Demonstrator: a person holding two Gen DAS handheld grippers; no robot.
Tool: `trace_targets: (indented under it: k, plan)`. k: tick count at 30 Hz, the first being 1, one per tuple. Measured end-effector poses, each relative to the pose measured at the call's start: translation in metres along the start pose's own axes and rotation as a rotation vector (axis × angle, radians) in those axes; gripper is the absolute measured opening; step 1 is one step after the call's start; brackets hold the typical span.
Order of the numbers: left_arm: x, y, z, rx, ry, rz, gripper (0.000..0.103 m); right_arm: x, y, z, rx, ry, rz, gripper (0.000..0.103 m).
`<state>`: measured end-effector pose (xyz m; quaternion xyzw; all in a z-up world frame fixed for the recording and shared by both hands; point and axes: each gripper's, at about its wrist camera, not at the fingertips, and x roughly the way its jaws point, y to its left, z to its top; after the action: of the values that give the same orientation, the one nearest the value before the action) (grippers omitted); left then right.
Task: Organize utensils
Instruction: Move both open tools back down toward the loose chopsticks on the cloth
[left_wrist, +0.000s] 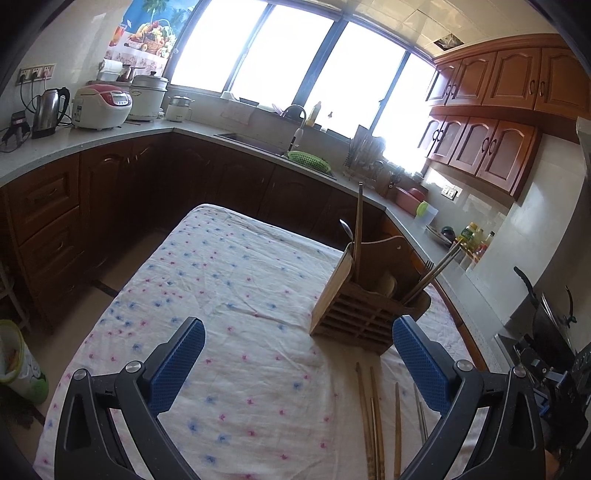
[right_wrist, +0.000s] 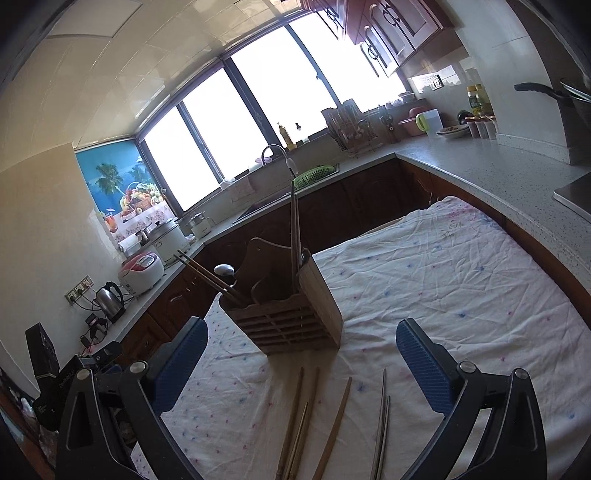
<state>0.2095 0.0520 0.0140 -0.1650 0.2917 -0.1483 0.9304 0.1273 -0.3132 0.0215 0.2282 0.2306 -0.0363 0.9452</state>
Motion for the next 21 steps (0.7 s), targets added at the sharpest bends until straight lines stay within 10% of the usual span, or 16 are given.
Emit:
trace_targets:
  k: [21]
  plan:
    - [-0.005,-0.007,-0.030,0.070,0.123,0.022,0.102,-0.031,-0.032,-0.055,0.015,0.082,-0.130,0.103]
